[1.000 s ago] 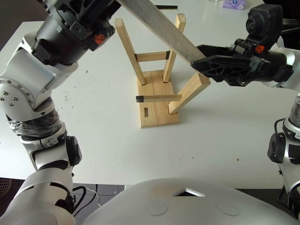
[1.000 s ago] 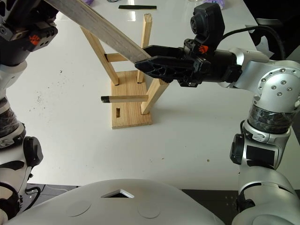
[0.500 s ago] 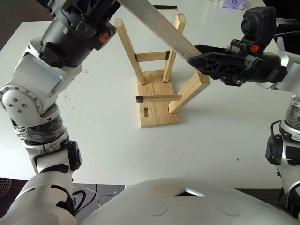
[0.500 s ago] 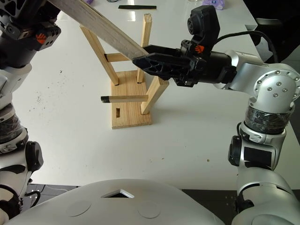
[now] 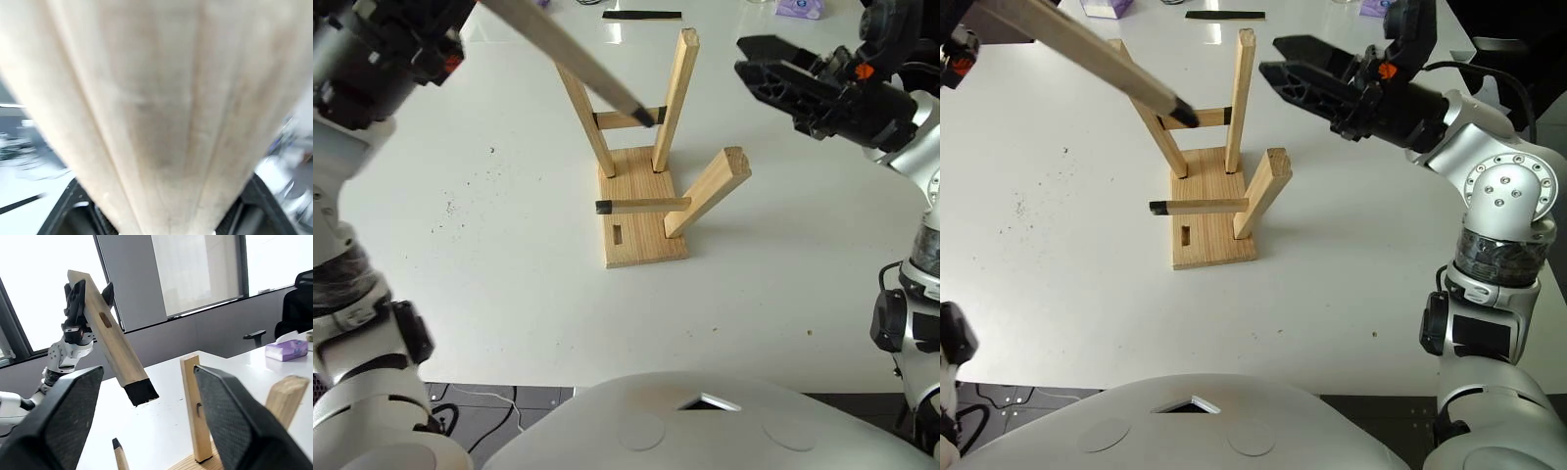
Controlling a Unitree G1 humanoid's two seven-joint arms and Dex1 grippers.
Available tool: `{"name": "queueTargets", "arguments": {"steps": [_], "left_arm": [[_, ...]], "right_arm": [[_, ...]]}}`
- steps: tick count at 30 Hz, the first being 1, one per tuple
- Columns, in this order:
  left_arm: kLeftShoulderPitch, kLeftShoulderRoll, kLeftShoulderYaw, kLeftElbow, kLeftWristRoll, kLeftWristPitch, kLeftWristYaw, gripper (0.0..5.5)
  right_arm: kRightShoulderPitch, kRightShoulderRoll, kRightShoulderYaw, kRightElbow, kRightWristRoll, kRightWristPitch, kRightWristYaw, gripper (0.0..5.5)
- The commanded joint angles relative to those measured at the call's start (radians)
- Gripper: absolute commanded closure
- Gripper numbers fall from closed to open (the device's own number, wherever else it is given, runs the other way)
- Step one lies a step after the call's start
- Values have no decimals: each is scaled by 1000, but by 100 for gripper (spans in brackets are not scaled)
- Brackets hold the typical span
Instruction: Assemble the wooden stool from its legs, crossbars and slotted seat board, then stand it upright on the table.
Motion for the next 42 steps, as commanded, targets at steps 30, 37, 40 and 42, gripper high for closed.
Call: {"name": "queueTargets", "arguments": {"steps": [30, 37, 40, 42], "left_arm": [[625, -190, -247, -172, 583, -304, -365, 345], [585, -139, -263, -106, 618, -317, -405, 345], [543, -126, -293, -68, 636, -326, -434, 345], [490, -120, -323, -14, 665, -343, -462, 345]], "right_arm": [[-94, 55, 121, 274, -391, -225, 164, 210], [-60, 67, 115, 245, -398, -229, 140, 210], [-65, 65, 113, 254, -404, -230, 138, 210], [-62, 67, 113, 258, -407, -229, 136, 210]]}}
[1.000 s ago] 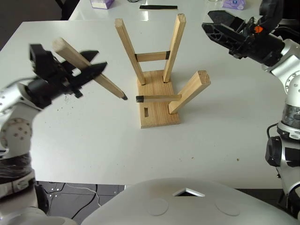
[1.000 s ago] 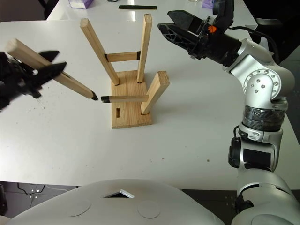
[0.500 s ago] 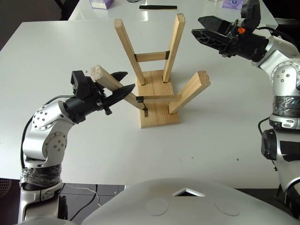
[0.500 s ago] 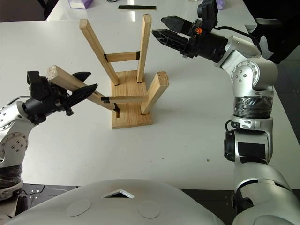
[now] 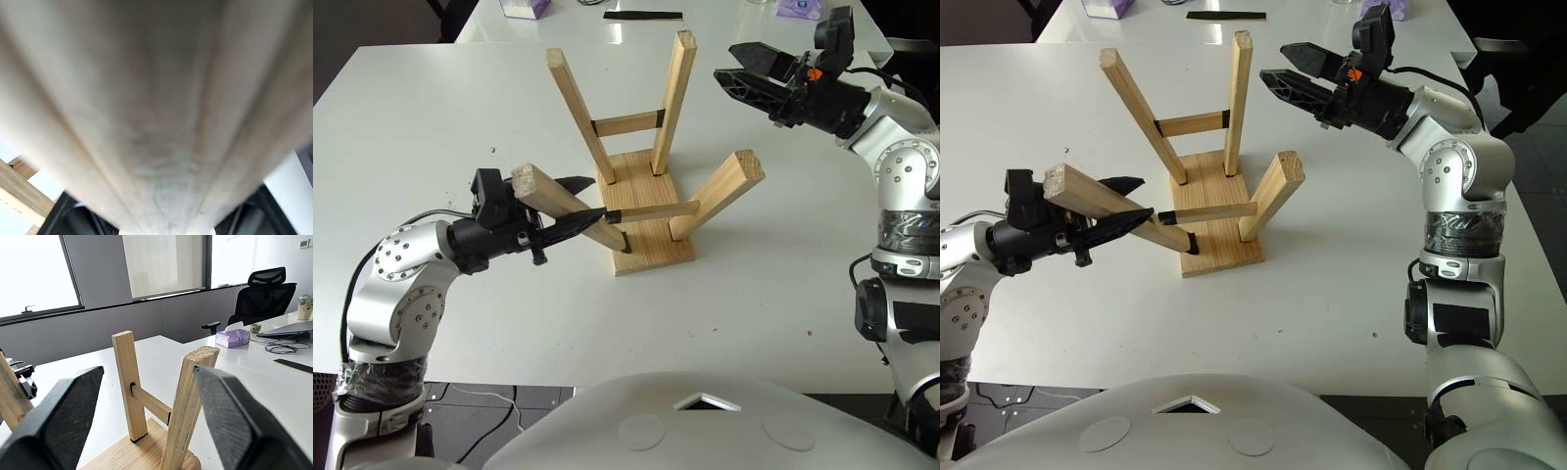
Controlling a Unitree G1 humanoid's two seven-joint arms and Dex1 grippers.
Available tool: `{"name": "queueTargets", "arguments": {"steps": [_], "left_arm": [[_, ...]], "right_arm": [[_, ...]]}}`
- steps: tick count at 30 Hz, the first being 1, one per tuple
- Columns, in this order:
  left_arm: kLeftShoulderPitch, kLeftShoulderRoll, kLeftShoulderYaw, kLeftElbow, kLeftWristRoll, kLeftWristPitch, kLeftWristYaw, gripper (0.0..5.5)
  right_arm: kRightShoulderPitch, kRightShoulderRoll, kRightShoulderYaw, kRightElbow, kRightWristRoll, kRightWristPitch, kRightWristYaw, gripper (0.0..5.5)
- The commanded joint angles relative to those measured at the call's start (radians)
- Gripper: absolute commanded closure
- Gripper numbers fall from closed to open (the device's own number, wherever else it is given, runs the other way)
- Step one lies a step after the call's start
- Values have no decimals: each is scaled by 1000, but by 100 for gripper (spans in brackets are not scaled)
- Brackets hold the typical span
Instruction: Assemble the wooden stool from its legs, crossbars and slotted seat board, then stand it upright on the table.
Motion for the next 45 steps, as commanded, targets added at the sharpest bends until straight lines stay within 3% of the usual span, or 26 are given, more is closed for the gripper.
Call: {"name": "queueTargets", "arguments": {"steps": [1, 6, 12, 19, 24, 27, 33, 41, 45], "left_arm": [[-69, 42, -83, 138, 124, 13, -50, 345], [-197, 49, -125, 262, 165, -34, -104, 345], [-192, 51, -166, 251, 210, -70, -121, 345], [-170, 59, -160, 200, 212, -55, -81, 345], [-189, 60, -143, 193, 183, -25, -67, 345], [-187, 55, -143, 174, 183, -2, -42, 345], [-120, 39, -137, 73, 161, 64, 43, 345], [-76, 30, -108, -1, 132, 128, 146, 345], [-62, 29, -118, -23, 133, 144, 172, 345]], "right_arm": [[9, 0, -10, -3, -15, -6, -7, 210], [33, 6, 15, -12, -28, -9, 11, 210], [74, 7, 20, -95, -18, 14, 13, 210], [56, 40, -64, -315, 115, 125, -142, 210], [7, 94, -96, -523, 295, 227, -337, 283], [-4, 109, -36, -631, 291, 245, -430, 330], [98, 106, 182, -773, 93, 216, -546, 424], [243, -2, 423, -856, -224, 151, -574, 546], [258, -10, 498, -866, -325, 139, -587, 550]]}}
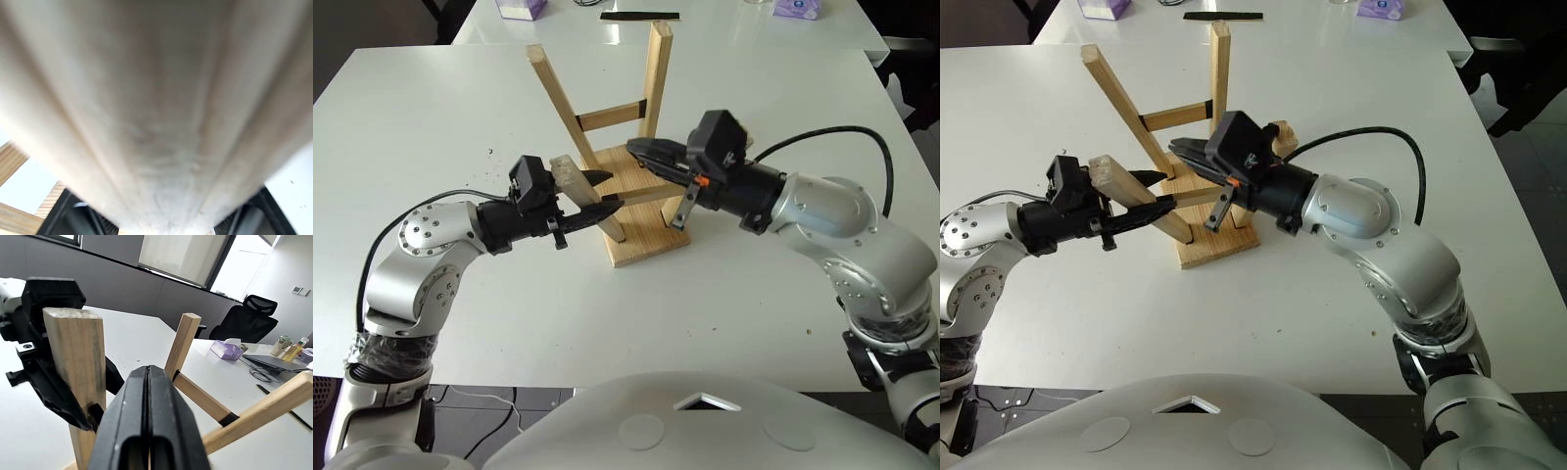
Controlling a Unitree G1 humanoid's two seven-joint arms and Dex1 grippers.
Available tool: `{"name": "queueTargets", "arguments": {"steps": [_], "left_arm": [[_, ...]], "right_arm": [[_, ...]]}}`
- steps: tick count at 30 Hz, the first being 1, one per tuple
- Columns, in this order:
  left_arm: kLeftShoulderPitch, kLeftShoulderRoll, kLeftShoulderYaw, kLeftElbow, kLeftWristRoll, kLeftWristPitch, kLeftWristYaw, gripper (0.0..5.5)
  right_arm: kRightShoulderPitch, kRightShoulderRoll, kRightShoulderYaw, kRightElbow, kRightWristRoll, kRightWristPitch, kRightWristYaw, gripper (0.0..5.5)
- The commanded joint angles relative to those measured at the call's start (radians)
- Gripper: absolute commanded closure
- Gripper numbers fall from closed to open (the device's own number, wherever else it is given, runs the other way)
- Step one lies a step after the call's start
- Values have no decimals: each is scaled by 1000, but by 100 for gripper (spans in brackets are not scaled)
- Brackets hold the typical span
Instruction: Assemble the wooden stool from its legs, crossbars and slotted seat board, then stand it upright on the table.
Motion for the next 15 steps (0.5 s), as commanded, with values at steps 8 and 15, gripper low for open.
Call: {"name": "queueTargets", "arguments": {"steps": [8, 15], "left_arm": [[25, 14, -53, 1, 62, 92, 68, 345], [8, 37, -94, -4, 91, 102, 71, 345]], "right_arm": [[61, -38, 213, 100, -182, 70, 48, 550], [18, -60, 226, 136, -175, 59, 173, 550]]}}
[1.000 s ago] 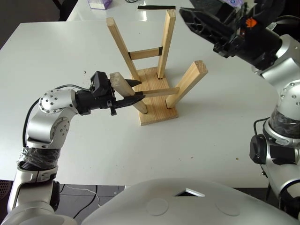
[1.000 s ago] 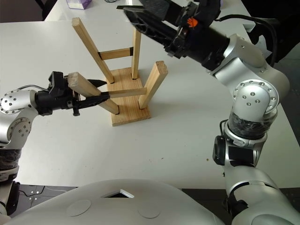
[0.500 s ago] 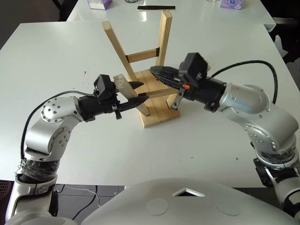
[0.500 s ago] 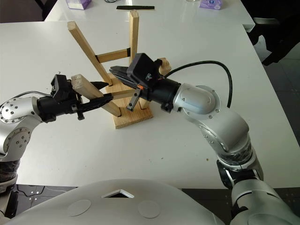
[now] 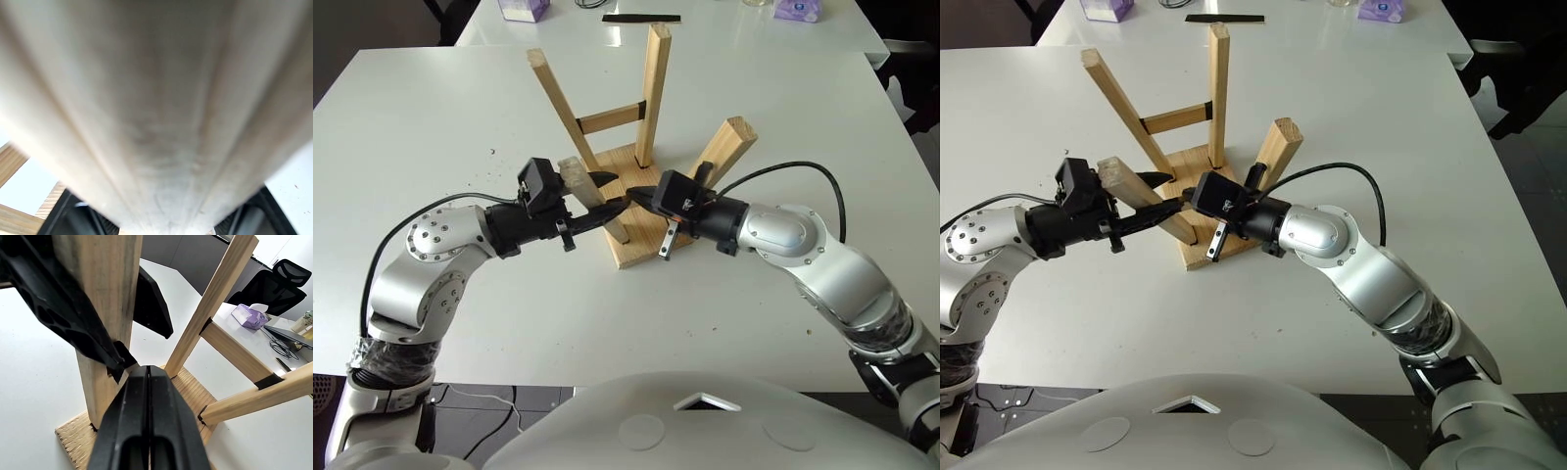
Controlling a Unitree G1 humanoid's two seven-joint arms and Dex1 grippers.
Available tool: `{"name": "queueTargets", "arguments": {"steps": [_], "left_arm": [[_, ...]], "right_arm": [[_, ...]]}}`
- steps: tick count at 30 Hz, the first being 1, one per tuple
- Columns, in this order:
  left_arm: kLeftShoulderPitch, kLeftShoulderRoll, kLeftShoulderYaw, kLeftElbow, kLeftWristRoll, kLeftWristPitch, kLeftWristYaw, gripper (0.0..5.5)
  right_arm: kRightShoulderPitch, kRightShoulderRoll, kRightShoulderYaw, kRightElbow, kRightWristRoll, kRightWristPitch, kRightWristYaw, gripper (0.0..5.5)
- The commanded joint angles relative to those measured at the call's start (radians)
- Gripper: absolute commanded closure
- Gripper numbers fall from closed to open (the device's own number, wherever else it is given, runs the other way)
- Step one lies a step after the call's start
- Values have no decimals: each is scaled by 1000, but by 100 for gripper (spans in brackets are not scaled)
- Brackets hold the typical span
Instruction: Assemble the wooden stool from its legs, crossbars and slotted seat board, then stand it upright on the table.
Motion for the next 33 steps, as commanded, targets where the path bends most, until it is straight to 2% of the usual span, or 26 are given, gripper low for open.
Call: {"name": "queueTargets", "arguments": {"steps": [1, 7, 12, 18, 20, 23, 26, 28, 30, 33], "left_arm": [[2, 43, -56, 30, 74, 86, 6, 345], [-70, 80, -138, 88, 107, 76, -79, 345], [-161, 101, -196, 196, 149, 44, -172, 345], [-157, 113, -200, 252, 168, 14, -192, 345], [-150, 117, -205, 246, 165, 13, -199, 345], [-144, 126, -213, 252, 169, 5, -211, 345], [-160, 137, -230, 275, 179, -22, -250, 345], [-185, 141, -251, 298, 189, -46, -291, 345], [-208, 144, -268, 324, 194, -75, -338, 345], [-236, 138, -257, 371, 179, -131, -396, 345]], "right_arm": [[3, -27, 42, 48, -3, 31, 82, 550], [-11, -3, 95, 130, -70, -15, 114, 550], [-25, 21, 80, 167, -112, -70, 115, 550], [5, 20, -100, 77, -89, -20, 70, 550], [14, 34, -176, 13, -12, 30, 90, 550], [-28, 132, -409, -76, 304, 99, 114, 550], [-160, 220, -672, -36, 738, 100, -29, 550], [-218, 216, -777, 26, 932, 47, -133, 550], [-224, 174, -859, 87, 946, 43, -170, 550], [-125, 53, -871, 167, 733, 65, -161, 550]]}}
